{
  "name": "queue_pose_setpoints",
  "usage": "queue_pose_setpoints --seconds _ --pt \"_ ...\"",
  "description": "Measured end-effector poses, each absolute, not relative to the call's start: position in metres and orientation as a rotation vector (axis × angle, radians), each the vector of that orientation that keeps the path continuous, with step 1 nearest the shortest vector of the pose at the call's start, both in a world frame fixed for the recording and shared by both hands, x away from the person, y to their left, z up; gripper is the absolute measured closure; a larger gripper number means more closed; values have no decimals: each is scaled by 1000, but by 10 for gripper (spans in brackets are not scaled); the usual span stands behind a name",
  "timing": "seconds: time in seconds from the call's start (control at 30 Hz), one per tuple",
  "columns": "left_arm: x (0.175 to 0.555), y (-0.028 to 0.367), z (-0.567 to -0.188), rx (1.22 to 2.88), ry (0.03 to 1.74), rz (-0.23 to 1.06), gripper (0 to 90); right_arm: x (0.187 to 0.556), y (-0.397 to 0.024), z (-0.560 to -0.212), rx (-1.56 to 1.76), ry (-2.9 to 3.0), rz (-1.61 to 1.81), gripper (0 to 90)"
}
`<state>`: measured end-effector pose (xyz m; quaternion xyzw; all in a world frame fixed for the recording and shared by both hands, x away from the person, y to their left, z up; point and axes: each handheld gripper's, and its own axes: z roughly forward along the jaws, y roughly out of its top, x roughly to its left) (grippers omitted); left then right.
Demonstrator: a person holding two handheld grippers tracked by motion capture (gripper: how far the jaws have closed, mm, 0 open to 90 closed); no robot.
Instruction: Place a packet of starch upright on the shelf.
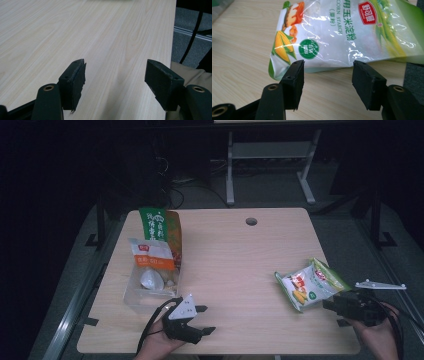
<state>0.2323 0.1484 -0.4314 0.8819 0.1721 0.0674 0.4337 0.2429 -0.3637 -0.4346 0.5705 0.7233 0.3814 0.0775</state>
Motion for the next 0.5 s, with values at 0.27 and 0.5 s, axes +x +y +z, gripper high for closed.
queue_pose_setpoints --seconds 0.27,0.5 --pt "232 150 -431 2193 437 171 323 247 -373 -439 1772 2128 1120 429" --pt "232 148 -432 2202 426 167 323 254 -384 -448 1842 2083 1128 429"
